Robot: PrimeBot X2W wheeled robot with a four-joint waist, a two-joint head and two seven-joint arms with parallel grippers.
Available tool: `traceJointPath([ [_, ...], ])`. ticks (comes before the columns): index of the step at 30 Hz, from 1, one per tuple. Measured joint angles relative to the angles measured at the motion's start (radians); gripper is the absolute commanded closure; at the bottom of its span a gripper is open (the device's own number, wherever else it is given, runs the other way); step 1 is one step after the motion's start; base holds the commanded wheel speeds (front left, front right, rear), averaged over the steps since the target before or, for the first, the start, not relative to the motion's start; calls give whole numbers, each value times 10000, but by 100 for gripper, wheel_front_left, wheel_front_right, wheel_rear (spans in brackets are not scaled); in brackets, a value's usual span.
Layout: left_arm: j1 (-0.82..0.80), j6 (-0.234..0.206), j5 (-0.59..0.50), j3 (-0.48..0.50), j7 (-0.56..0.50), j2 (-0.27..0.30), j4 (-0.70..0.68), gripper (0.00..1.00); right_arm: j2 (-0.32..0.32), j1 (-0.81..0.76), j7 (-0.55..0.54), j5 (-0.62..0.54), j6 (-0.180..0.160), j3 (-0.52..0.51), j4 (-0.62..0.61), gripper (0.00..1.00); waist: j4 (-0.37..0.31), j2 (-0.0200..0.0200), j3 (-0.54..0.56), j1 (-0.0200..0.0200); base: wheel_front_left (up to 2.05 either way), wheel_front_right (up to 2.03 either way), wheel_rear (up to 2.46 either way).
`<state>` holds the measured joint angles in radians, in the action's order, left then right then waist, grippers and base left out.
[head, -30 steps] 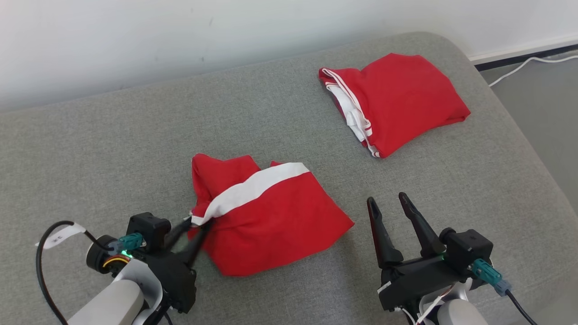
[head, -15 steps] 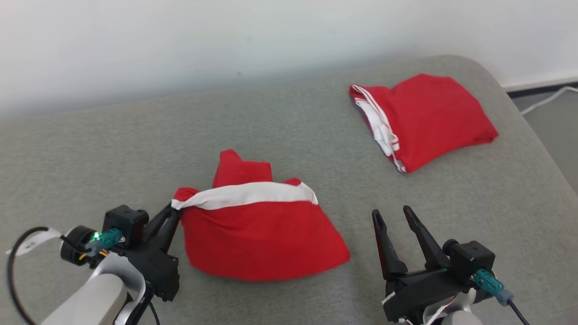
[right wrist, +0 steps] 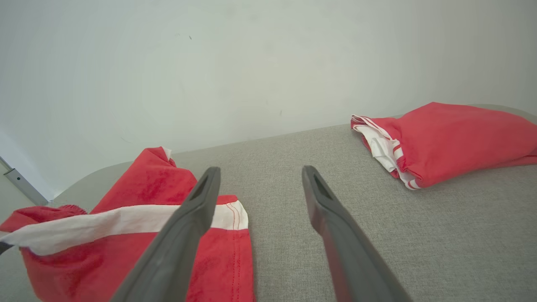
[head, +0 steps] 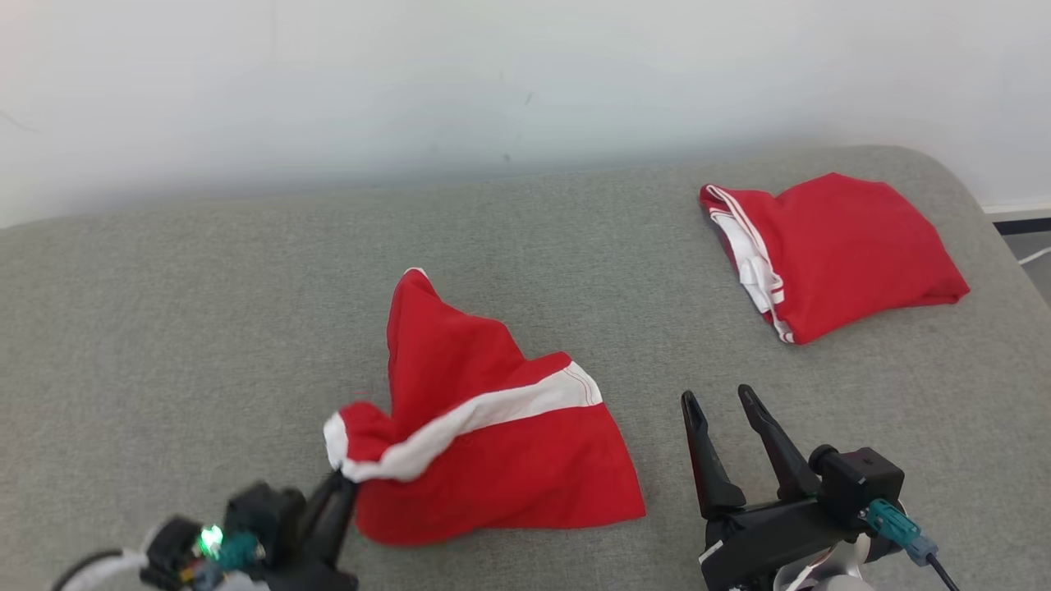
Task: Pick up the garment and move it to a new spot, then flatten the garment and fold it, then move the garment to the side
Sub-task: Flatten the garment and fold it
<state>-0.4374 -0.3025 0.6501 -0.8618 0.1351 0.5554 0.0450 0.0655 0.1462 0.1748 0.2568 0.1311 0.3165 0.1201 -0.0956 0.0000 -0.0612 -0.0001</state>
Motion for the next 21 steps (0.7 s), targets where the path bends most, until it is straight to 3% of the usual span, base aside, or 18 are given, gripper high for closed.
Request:
traceJointPath([
  [6,1014,-336,282,-169,324,-201,-192,100,-10,-13,-31,-19,0,-15,6,0,206,0,-23,0,0,0,0],
  [13,1575,-267,629,-184,646,-499,207,100,-4,-14,-40,-19,0,-27,54,0,424,0,0,0,0,0,0],
  [14,1597,-240,633,-180,683,-531,267,76,0,-14,-42,-19,0,-27,61,0,455,0,5,0,0,0,0],
  [15,1627,-240,637,-151,750,-575,318,9,8,-15,-44,-17,0,-29,75,0,486,0,12,0,0,0,0],
  [16,1660,-240,663,-98,819,-619,336,0,10,-15,-44,-17,0,-44,82,0,515,0,20,0,0,0,0],
  [21,1845,-270,780,474,1141,-731,81,0,25,-44,-44,-8,0,-102,109,0,654,0,71,0,0,0,0],
])
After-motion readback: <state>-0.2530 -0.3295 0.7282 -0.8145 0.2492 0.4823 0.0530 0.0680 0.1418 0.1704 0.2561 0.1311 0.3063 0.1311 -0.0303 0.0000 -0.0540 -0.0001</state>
